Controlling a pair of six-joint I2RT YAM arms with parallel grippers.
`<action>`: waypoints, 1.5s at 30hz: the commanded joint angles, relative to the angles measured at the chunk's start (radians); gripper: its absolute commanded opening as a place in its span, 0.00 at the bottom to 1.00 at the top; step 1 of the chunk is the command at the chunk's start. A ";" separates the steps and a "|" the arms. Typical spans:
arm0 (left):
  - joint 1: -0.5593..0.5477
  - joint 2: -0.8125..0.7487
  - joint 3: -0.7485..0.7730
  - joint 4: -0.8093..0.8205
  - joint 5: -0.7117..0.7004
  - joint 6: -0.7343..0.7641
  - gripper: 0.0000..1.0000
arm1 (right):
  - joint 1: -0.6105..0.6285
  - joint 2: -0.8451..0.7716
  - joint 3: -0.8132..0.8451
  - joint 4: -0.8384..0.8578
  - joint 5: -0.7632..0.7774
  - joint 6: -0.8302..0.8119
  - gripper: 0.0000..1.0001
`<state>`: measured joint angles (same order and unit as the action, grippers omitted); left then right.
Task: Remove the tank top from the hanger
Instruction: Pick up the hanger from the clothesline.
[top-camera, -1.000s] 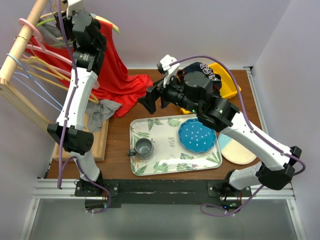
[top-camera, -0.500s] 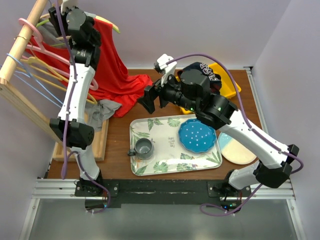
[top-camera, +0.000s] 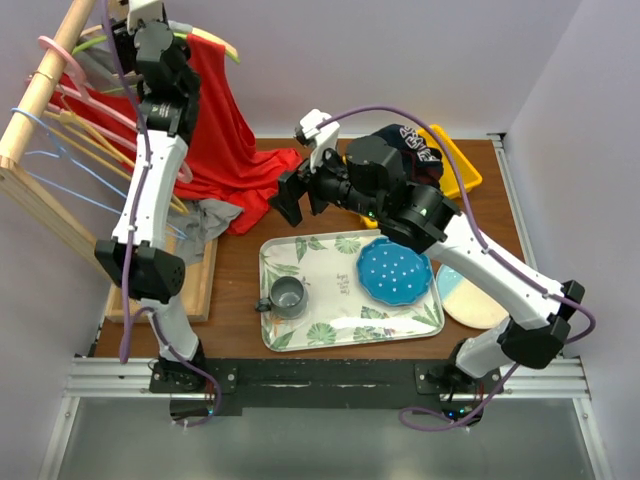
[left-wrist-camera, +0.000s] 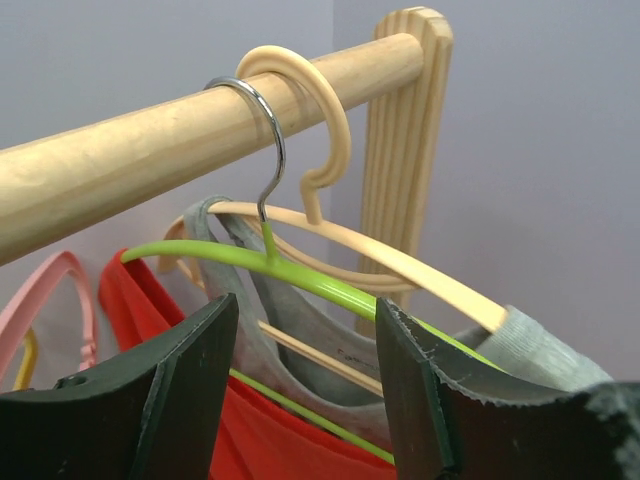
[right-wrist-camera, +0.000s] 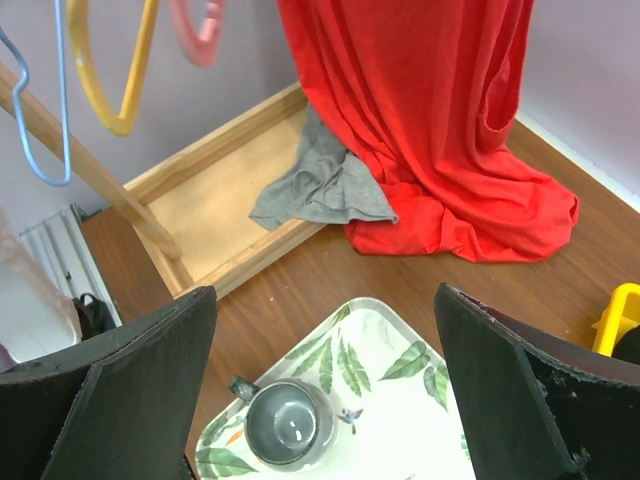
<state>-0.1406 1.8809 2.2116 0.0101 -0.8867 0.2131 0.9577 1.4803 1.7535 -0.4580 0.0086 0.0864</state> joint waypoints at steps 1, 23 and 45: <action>-0.011 -0.150 -0.046 -0.174 0.161 -0.295 0.62 | 0.003 0.006 0.043 0.009 -0.027 -0.017 0.94; 0.042 -0.189 0.042 -0.545 0.401 -1.185 0.54 | 0.004 -0.213 -0.253 0.199 -0.012 0.021 0.94; 0.113 -0.066 0.059 -0.464 0.489 -1.344 0.45 | 0.003 -0.272 -0.336 0.277 -0.029 -0.002 0.95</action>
<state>-0.0696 1.7634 2.2601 -0.4477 -0.4088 -1.0294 0.9577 1.2297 1.4170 -0.2489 -0.0174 0.0952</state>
